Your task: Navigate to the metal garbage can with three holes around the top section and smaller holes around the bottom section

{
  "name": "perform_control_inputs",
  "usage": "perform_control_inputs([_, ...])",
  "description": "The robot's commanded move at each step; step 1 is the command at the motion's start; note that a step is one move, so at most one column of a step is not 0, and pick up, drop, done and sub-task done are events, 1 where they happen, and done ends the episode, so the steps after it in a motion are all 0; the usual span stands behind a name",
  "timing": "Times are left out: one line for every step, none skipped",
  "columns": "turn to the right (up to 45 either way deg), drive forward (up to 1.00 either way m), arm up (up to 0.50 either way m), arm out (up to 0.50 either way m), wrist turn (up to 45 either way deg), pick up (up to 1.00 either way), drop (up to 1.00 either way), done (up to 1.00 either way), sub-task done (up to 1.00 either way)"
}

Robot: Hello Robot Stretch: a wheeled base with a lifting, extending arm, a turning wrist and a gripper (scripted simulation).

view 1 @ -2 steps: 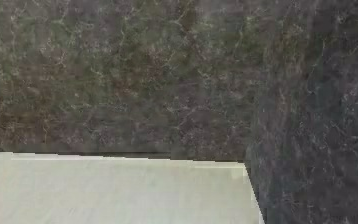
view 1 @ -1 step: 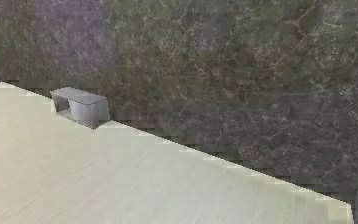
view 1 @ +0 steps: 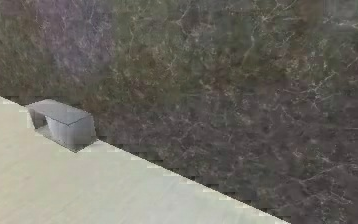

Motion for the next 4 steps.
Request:
perform_control_inputs([-42.0, 0.0, 0.0, 0.0, 0.0, 0.0, 0.0, 0.0, 0.0])
perform_control_inputs([0.0, 1.0, 0.0, 0.0, 0.0, 0.0, 0.0, 0.0, 0.0])
perform_control_inputs([-9.0, 0.0, 0.0, 0.0, 0.0, 0.0, 0.0, 0.0, 0.0])
perform_control_inputs([0.0, 0.2, 0.0, 0.0, 0.0, 0.0, 0.0, 0.0, 0.0])
